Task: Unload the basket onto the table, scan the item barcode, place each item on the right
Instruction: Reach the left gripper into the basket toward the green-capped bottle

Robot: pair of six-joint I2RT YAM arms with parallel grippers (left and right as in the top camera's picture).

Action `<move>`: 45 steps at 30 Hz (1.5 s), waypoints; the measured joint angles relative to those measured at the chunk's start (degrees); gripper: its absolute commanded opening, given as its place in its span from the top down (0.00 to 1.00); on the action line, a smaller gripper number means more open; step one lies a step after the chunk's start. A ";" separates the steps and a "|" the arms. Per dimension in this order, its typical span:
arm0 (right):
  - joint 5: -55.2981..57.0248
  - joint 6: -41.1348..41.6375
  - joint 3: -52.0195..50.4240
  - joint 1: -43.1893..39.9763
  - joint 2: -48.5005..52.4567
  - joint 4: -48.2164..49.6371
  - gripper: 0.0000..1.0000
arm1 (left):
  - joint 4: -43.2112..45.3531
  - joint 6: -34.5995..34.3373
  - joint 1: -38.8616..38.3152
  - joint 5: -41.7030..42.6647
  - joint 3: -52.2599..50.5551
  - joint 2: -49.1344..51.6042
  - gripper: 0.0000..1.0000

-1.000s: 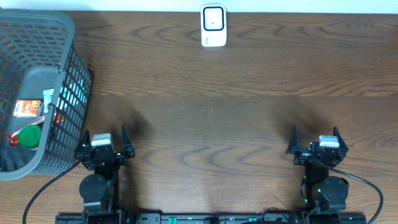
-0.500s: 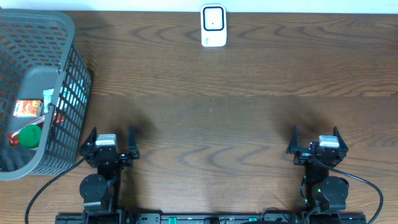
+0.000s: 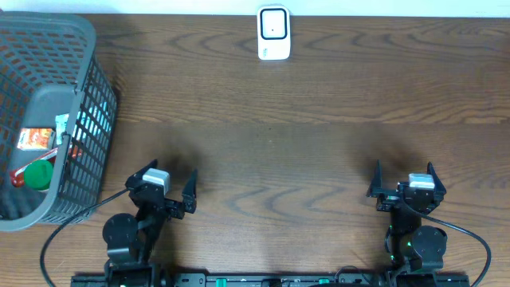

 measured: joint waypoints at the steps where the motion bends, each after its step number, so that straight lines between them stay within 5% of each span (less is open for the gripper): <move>1: 0.00 0.00 0.00 0.00 0.02 -0.02 0.01 | -0.20 -0.55 -0.02 0.63 1.36 0.68 0.07; 7: 0.00 0.00 0.00 0.00 0.02 -0.02 0.01 | -6.69 -4.37 -0.02 3.34 18.69 7.04 0.07; 16: -0.07 0.00 0.00 0.00 0.11 -0.04 0.01 | -37.73 -9.81 -0.04 8.48 45.22 25.18 0.07; 28: -0.13 0.00 0.00 0.00 0.13 -0.07 0.01 | -37.92 -12.94 -0.07 14.91 51.78 34.01 0.07; 33: -0.22 0.00 0.00 0.00 0.15 -0.09 0.01 | -43.52 -14.34 -0.07 7.58 69.16 38.84 0.07; 40: -0.26 0.00 0.00 0.00 0.28 -0.09 0.01 | -56.11 -14.03 0.37 -13.73 96.56 51.87 0.06; 45: -0.37 0.00 0.00 0.00 0.28 -0.07 0.01 | -64.02 -15.65 7.65 -25.46 112.74 64.52 0.07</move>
